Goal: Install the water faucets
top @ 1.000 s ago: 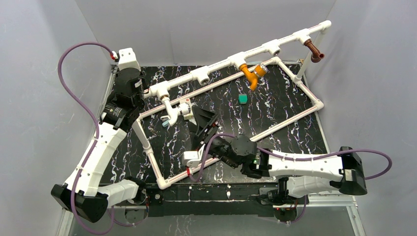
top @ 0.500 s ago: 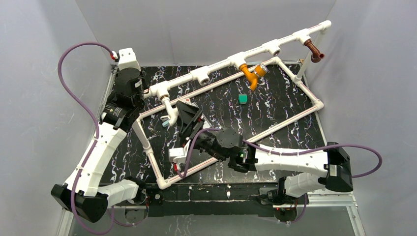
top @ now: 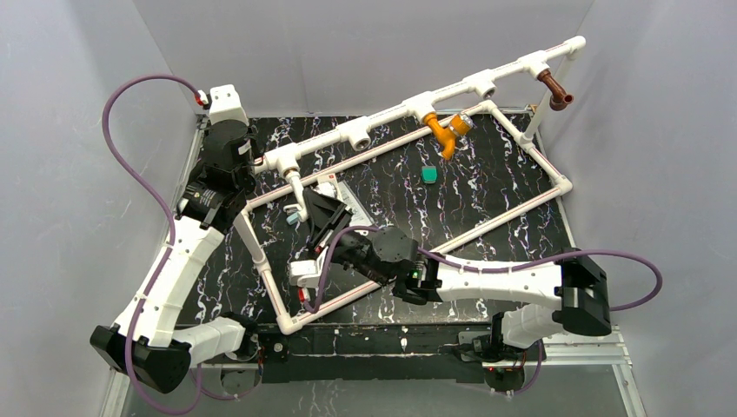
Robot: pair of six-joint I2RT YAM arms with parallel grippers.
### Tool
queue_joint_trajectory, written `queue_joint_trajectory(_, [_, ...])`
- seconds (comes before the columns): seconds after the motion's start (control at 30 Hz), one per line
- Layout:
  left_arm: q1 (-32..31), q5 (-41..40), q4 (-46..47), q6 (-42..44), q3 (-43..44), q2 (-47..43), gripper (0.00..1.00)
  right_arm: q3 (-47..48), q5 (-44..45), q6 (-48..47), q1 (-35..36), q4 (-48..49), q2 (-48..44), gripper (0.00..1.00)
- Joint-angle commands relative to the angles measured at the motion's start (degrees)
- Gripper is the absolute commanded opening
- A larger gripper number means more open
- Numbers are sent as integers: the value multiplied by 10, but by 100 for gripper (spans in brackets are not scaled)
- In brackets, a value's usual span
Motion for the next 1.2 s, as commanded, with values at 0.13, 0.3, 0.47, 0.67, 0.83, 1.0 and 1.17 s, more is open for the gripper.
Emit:
queue_joint_trajectory(0.13, [-21, 40, -193, -6, -76, 62, 0, 2, 11, 86, 0, 88, 15, 1])
queue_joint_trajectory(0.3, [-21, 39, -195, -6, -74, 65, 0, 8, 32, 226, 3, 150, 28, 1])
queue_joint_trajectory(0.47, [-21, 39, -196, -6, -73, 68, 0, 31, 99, 431, 9, 199, 42, 1])
queue_joint_trajectory(0.67, [-21, 38, -196, -6, -71, 71, 0, 16, 155, 725, 8, 261, 40, 1])
queue_joint_trajectory(0.83, [-21, 40, -196, -6, -71, 72, 0, -18, 195, 906, 8, 358, 43, 1])
queue_joint_trajectory(1.0, [-21, 40, -196, -6, -71, 71, 0, -24, 243, 1100, 8, 381, 45, 1])
queue_joint_trajectory(1.17, [-21, 41, -196, -6, -71, 74, 0, -14, 295, 1275, 8, 362, 39, 1])
